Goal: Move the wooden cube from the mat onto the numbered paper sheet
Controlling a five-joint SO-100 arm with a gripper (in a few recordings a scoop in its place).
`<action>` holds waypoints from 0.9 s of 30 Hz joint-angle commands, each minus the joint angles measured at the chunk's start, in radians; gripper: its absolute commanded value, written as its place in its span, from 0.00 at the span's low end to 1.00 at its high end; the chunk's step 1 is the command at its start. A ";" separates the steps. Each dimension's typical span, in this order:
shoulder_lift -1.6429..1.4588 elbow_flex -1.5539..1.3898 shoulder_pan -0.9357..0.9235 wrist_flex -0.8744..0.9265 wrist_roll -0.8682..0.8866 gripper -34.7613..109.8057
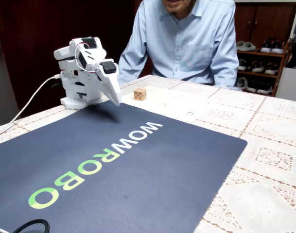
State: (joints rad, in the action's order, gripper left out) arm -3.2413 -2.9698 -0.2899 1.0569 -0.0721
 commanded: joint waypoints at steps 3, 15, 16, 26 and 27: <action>-0.014 -0.014 0.012 -0.005 -0.018 0.24; -0.014 -0.014 0.081 -0.006 -0.089 0.25; -0.014 -0.014 0.081 -0.006 -0.089 0.25; -0.014 -0.014 0.081 -0.006 -0.089 0.24; -0.014 -0.014 0.081 -0.006 -0.089 0.24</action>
State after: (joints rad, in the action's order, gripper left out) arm -3.2413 -2.9698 -0.1917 1.0569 -0.1519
